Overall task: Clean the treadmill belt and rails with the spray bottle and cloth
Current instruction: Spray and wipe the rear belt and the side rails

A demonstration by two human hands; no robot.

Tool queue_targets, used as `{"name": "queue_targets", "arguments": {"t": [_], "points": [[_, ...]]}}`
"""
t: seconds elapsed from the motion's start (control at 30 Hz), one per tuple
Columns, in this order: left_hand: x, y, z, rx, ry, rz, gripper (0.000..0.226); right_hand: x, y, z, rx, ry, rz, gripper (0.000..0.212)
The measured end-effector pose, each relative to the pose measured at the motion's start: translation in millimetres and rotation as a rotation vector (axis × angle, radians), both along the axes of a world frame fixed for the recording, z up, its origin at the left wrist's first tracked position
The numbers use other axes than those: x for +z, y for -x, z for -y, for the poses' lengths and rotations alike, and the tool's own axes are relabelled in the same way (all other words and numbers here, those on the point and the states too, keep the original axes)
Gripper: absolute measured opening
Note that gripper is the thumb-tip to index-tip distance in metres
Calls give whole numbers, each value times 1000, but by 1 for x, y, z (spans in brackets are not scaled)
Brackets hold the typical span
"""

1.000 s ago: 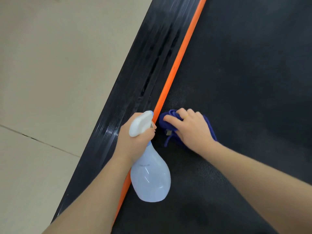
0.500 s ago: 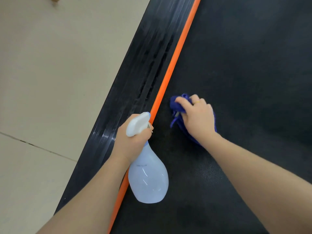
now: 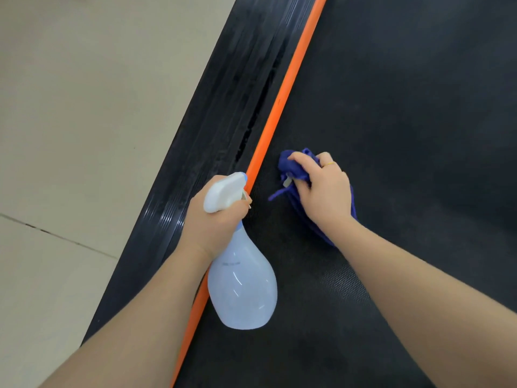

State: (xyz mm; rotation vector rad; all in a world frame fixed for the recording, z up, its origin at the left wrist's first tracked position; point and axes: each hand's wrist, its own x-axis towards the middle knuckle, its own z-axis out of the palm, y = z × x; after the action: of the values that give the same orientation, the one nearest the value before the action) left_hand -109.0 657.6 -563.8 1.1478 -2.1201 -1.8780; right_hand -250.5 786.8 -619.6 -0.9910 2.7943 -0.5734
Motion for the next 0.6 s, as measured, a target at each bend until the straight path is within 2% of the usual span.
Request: {"name": "queue_targets", "arguments": {"t": [0.07,0.1,0.17,0.27,0.33,0.4,0.5,0.6], "points": [[0,0,0,5,15,22,26,1,-17,9,-132,16,-16,31],[0,1,-1,9,21,34,26,1,-32,8,-91,9,-65,31],[1,2,-1,18,33,67,29,2,-65,-10,132,-19,-128,33],[8,3,-5,22,86,121,41,8,-92,-43,322,-36,-73,36],[14,-1,-11,25,137,120,38,10,-82,-44,401,-74,-79,42],[19,-1,-19,1,161,94,36,10,-62,-32,316,-92,-125,43],[22,1,-31,-48,181,60,39,10,-37,-11,8,-85,-135,30],[21,3,-35,-50,202,65,42,9,-47,-12,1,-133,-195,28]]}}
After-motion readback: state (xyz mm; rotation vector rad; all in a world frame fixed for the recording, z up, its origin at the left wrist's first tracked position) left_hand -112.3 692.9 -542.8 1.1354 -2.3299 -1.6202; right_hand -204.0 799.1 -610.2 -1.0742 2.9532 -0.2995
